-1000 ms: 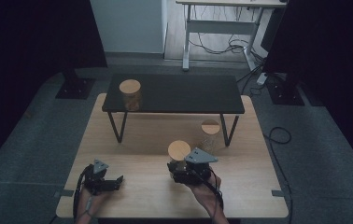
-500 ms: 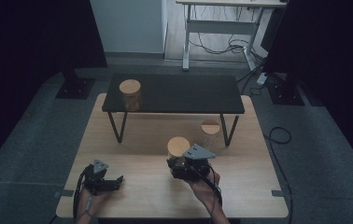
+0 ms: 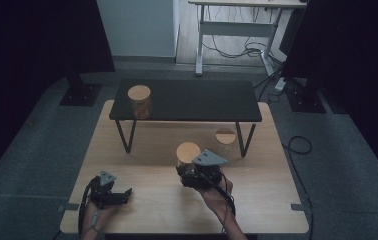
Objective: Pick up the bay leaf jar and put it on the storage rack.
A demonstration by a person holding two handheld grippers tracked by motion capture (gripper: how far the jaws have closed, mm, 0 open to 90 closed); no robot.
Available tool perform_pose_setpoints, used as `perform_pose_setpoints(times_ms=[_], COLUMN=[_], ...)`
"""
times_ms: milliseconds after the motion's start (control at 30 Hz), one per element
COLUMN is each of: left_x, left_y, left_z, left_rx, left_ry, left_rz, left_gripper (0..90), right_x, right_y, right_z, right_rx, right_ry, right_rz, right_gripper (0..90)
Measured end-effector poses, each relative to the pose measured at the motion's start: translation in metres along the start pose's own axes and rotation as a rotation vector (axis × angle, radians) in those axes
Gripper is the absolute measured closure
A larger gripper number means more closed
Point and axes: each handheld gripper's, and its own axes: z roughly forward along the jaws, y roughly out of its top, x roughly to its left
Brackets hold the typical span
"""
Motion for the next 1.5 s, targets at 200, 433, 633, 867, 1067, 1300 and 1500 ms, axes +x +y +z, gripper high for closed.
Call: perform_pose_setpoints(times_ms=[200, 433, 633, 867, 1067, 1300, 1500], left_x=[0.0, 0.0, 0.0, 0.0, 0.0, 0.0, 0.0], left_y=[0.0, 0.0, 0.0, 0.0, 0.0, 0.0, 0.0], left_z=[0.0, 0.0, 0.0, 0.0, 0.0, 0.0, 0.0], left_rx=[0.0, 0.0, 0.0, 0.0, 0.0, 0.001, 0.001], left_ry=[0.0, -0.001, 0.0, -0.001, -0.001, -0.001, -0.001], left_rz=[0.0, 0.001, 0.001, 0.001, 0.001, 0.001, 0.002], left_gripper=[3.4, 3.3, 3.4, 3.4, 3.3, 3.3, 3.2], right_x=[-0.002, -0.006, -0.008, -0.01, -0.011, -0.013, -0.014], right_y=[0.004, 0.008, 0.01, 0.015, 0.018, 0.022, 0.027], right_z=[0.003, 0.006, 0.009, 0.01, 0.012, 0.014, 0.015], right_rx=[-0.001, 0.007, 0.01, 0.009, 0.009, 0.011, 0.006], right_ry=[-0.002, -0.012, -0.012, -0.016, -0.016, -0.023, -0.022], right_rz=[0.003, 0.006, 0.012, 0.009, 0.007, 0.004, 0.004], right_gripper=[25.2, 25.2, 25.2, 25.2, 25.2, 25.2, 25.2])
